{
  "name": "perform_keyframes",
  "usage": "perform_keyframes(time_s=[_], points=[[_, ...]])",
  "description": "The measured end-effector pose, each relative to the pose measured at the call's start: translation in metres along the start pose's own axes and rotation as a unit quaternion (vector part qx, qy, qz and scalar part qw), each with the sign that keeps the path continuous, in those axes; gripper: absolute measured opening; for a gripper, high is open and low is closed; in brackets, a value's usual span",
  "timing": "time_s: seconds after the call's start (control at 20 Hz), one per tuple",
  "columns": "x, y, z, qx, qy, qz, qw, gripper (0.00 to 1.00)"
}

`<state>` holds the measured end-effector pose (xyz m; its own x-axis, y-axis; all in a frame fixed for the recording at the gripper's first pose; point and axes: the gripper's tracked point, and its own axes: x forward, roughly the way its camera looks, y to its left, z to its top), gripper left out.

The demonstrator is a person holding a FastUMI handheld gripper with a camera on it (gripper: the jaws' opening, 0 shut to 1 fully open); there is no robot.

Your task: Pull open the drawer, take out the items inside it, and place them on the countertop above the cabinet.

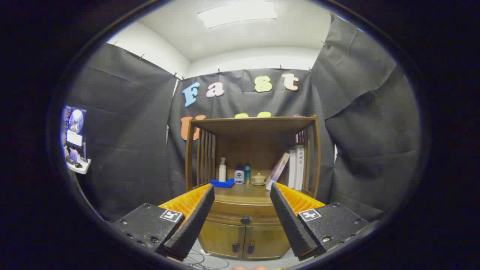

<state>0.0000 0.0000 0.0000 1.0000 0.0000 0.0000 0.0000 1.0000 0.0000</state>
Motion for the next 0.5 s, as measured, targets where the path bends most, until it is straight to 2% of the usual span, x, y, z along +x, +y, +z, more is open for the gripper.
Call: perform_keyframes(time_s=[0.5], points=[[0.019, -0.012, -0.012, 0.005, 0.012, -0.011, 1.000, 0.98]])
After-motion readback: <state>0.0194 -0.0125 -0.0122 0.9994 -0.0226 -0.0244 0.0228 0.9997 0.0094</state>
